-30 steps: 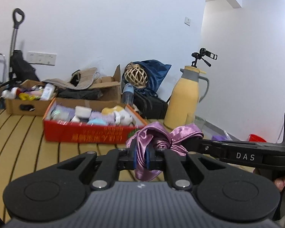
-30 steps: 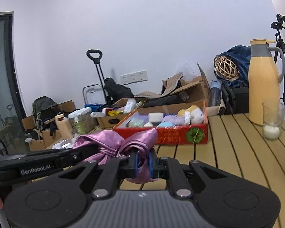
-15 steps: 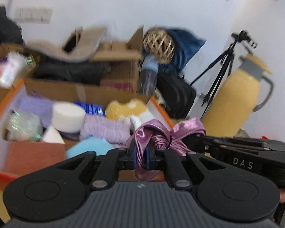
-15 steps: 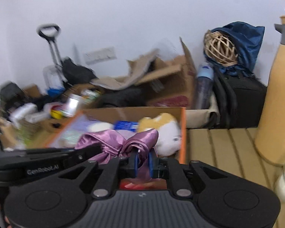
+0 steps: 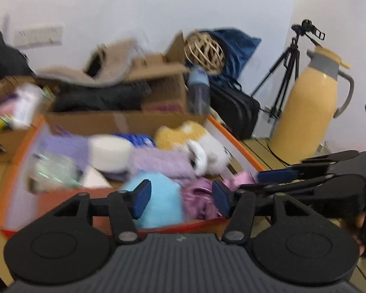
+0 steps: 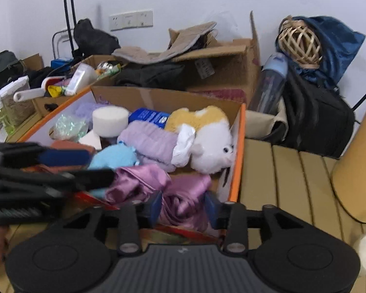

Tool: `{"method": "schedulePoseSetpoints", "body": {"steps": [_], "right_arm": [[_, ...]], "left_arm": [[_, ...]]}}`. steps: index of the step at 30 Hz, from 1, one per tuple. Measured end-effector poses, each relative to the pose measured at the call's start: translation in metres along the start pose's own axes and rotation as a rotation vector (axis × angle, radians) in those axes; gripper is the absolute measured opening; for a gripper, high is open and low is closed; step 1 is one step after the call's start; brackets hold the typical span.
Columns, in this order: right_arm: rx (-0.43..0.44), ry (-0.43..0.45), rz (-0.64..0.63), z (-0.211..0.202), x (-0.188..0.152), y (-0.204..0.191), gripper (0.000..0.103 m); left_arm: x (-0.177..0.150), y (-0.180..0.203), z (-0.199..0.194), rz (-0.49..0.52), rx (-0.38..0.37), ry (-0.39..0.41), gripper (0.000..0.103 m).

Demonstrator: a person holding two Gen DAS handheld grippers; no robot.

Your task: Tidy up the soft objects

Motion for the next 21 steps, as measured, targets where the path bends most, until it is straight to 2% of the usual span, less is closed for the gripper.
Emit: {"method": "schedulePoseSetpoints", "body": {"steps": [4,7,9,13,14,16,17,18,20,21], "right_arm": [[0.025,0.064,0.028,-0.042,0.018,-0.004,0.039],[0.016,0.138,0.015,-0.084,0.034,-0.010,0.043],[0.022,0.183,0.007,-0.116,0.045,-0.014,0.053],[0.007,0.248,0.004,-0.164,0.050,-0.018,0.055],[0.006,0.261,0.011,-0.172,0.049,-0.019,0.059],[0.010,0.285,0.022,-0.183,0.044,-0.022,0.078],[0.004,0.312,0.024,-0.187,0.040,-0.024,0.093],[-0.008,0.350,0.021,-0.191,0.035,-0.025,0.097],[-0.031,0.422,0.011,-0.198,0.022,-0.027,0.098],[-0.039,0.452,0.013,-0.202,0.014,-0.028,0.102]], "left_arm": [[0.020,-0.017,-0.047,0.034,0.074,0.043,0.060],[0.033,-0.022,-0.084,0.077,0.129,0.071,0.066],[0.040,-0.023,-0.109,0.096,0.162,0.083,0.071],[0.049,-0.021,-0.154,0.126,0.224,0.129,0.089],[0.048,-0.021,-0.162,0.114,0.232,0.140,0.092],[0.044,-0.021,-0.171,0.082,0.248,0.145,0.096],[0.041,-0.019,-0.176,0.072,0.264,0.150,0.099],[0.037,-0.017,-0.182,0.068,0.287,0.166,0.103],[0.029,-0.010,-0.192,0.085,0.328,0.203,0.103],[0.025,-0.006,-0.197,0.101,0.339,0.212,0.103]]}}
Point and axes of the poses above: each gripper's, at about its wrist camera, not at the fingertips, and z roughly the way its jaws point, y to its right, x to its top, the point moved 6 cm from there along z, roughly the way its jaws point, and after that the axes turned 15 degrees about z, right-handed, at the moved point
